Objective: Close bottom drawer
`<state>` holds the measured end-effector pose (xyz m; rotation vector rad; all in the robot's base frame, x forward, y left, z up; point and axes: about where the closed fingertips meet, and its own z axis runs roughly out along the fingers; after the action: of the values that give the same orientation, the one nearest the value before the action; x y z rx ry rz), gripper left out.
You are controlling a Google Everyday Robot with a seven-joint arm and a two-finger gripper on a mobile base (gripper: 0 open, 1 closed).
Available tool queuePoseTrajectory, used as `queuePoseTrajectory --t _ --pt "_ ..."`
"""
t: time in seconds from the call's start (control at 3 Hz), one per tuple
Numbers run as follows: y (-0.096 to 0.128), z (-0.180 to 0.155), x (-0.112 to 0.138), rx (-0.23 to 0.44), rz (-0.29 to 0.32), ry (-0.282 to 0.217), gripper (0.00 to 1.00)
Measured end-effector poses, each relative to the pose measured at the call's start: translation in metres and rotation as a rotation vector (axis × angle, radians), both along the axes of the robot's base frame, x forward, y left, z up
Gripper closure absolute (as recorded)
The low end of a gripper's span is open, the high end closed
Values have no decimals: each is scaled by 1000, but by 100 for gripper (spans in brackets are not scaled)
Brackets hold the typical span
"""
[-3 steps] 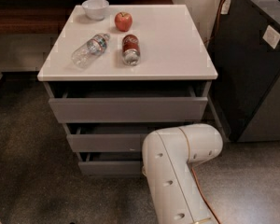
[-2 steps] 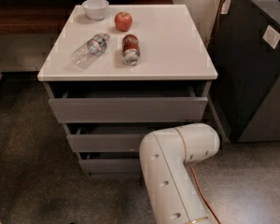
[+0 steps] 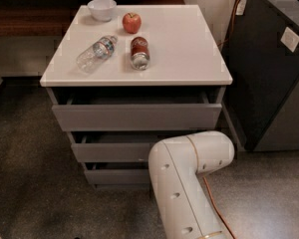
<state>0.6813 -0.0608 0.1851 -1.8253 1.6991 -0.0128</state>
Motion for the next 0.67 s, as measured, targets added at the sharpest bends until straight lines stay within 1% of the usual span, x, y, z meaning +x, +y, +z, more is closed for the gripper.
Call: queuePoseTrajectory --t 0.33,0.67 --pt "11 3 -21 15 22 21 45" --pt "22 6 -51 22 38 57 22"
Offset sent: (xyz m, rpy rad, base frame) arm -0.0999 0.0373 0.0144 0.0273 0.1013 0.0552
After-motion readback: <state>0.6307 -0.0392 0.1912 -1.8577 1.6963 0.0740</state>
